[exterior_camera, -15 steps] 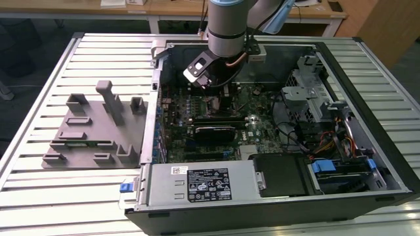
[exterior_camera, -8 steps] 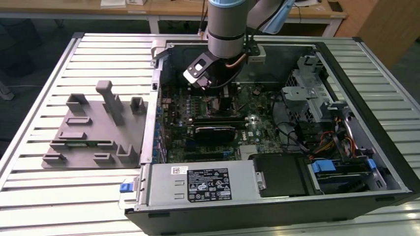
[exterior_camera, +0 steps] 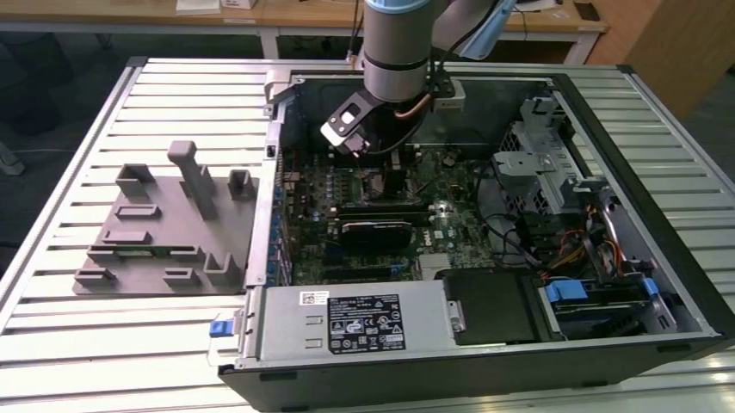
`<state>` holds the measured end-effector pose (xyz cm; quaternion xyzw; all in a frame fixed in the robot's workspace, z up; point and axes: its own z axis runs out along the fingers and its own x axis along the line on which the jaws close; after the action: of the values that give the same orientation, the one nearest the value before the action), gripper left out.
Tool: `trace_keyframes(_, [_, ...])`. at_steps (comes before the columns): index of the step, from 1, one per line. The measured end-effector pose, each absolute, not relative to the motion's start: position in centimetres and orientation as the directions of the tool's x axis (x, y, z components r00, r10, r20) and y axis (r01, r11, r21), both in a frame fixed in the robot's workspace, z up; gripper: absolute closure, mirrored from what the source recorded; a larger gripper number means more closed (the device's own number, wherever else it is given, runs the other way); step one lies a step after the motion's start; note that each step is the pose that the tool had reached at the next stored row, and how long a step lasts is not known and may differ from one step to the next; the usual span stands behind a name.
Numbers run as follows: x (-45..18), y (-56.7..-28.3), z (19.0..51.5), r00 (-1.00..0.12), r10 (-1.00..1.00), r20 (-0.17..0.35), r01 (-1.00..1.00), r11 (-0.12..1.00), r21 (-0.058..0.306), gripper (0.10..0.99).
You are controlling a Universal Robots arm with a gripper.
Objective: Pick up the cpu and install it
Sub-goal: 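Place the cpu into insertion slot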
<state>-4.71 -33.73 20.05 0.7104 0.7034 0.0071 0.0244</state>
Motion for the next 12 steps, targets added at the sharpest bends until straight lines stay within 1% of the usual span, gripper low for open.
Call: trace_keyframes(12, [-4.92,-33.58,19.40,0.010,1.000,-0.024,0.999,-0.009,0.045,0.471])
